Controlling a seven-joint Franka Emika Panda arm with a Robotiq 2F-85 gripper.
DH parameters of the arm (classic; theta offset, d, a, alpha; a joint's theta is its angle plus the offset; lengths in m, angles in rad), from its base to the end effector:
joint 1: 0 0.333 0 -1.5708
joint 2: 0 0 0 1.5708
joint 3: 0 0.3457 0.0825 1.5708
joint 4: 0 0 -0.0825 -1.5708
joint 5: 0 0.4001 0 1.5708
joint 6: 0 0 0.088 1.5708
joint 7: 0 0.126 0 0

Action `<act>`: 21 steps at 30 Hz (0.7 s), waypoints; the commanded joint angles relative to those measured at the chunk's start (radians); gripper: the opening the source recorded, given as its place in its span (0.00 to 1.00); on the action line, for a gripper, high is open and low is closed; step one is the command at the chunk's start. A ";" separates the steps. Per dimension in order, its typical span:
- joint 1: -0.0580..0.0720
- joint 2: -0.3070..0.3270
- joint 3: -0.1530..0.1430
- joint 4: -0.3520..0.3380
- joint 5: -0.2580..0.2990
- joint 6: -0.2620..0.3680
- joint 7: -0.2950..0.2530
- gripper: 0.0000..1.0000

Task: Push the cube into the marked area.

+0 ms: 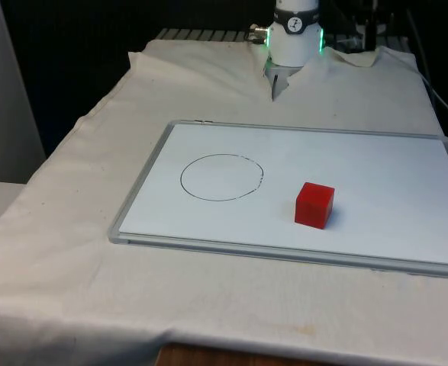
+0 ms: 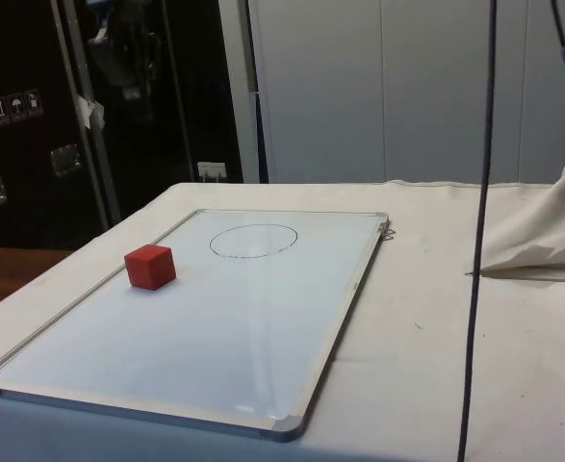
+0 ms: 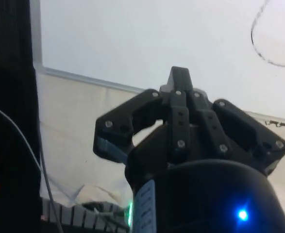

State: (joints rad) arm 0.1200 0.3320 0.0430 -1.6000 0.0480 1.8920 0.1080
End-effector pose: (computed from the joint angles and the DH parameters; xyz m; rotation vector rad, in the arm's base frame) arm 0.6678 0.1112 0.4396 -3.0868 -0.0569 0.0732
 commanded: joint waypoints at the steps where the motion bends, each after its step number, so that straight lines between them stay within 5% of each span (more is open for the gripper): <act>1: 0.000 0.000 0.000 0.000 0.000 0.000 0.000 0.00; 13: 0.022 0.197 0.027 0.184 -0.029 0.025 0.041 0.00; 21: 0.017 0.285 0.028 0.264 -0.022 0.056 0.039 0.00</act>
State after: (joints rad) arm 0.1380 0.6130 0.0690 -1.3380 0.0210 1.9440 0.1450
